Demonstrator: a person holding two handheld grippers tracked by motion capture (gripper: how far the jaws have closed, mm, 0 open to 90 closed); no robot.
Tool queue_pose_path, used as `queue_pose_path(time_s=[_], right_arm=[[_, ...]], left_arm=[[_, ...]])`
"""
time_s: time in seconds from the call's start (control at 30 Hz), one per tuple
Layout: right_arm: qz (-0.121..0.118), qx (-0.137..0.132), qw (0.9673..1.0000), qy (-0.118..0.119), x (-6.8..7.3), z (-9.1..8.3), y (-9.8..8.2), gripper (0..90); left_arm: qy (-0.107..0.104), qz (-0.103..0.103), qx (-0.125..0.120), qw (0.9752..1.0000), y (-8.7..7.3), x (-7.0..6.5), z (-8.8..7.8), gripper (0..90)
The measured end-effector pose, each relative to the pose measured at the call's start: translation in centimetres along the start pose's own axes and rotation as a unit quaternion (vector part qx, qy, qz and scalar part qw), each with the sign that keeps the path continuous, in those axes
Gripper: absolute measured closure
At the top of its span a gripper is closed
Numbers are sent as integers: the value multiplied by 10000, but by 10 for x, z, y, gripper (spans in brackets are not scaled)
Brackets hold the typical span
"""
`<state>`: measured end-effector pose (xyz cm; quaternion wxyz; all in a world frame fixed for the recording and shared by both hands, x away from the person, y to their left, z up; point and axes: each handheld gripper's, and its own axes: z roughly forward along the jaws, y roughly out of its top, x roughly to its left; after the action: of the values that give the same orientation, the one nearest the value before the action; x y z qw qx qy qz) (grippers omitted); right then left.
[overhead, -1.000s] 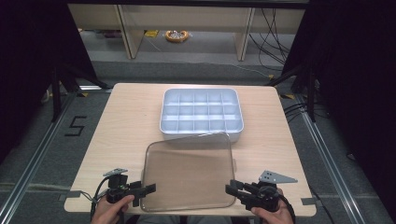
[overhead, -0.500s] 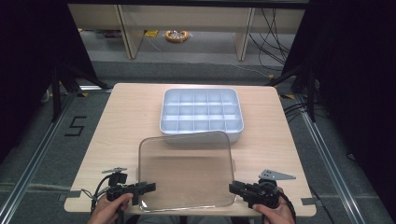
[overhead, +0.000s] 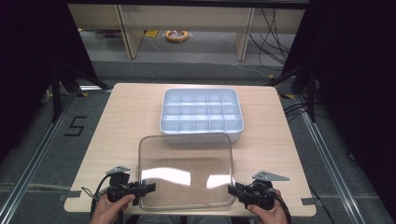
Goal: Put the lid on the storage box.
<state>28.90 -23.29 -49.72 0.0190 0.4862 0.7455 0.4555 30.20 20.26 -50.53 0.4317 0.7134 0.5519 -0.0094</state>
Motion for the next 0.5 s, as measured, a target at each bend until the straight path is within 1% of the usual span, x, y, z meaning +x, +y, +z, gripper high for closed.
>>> queue_pose_path(time_s=[0.03, 0.07, 0.1, 0.13, 0.17, 0.2, 0.23, 0.27, 0.3, 0.33, 0.37, 0.4, 0.43, 0.47, 0.5], right_arm=[[-23, 24, 10000, 15, 1, 1, 0, 677], [247, 74, 9997, -2, 5, 2, 0, 679], [247, 74, 9997, -2, 5, 2, 0, 679], [251, 120, 9996, 52, 5, 2, -1, 677], [64, 98, 9999, 41, 1, 5, -1, 675], [56, 76, 9999, 78, 1, 7, -2, 674], [206, 78, 9993, 290, 1, 9, -3, 663], [206, 78, 9993, 290, 1, 9, -3, 663], [191, 33, 9991, 377, 0, 11, -4, 663], [224, 54, 9991, 370, 0, 11, -4, 664], [208, 61, 9994, 282, 0, 12, -4, 664], [240, 61, 9992, 305, 1, 11, -4, 664], [446, 62, 9982, 387, 5, 9, -4, 665], [222, 32, 9995, 238, 3, 10, -3, 664], [222, 32, 9995, 238, 3, 10, -3, 664]], left_arm=[[36, 22, 8, 10000, 1, -1, 0, 415], [63, 29, 61, 10000, 2, 0, 0, 400], [70, 16, 98, 9999, 2, 2, 0, 400], [76, -31, 164, 9998, 3, 5, 1, 394], [95, -51, 221, 9997, 3, 6, 2, 376], [148, -17, 358, 9992, 4, 8, 2, 349], [172, 25, 377, 9991, 5, 11, 1, 352], [256, 126, 426, 9987, 6, 12, 0, 352], [266, 104, 437, 9986, 7, 13, 0, 351], [263, 100, 457, 9986, 7, 13, -1, 352], [278, 86, 433, 9986, 7, 12, 0, 352], [280, 74, 444, 9986, 7, 12, 0, 350], [274, 69, 457, 9986, 7, 12, -1, 352], [256, 38, 452, 9986, 7, 12, -1, 376], [263, -23, 369, 9990, 7, 11, -1, 376]])
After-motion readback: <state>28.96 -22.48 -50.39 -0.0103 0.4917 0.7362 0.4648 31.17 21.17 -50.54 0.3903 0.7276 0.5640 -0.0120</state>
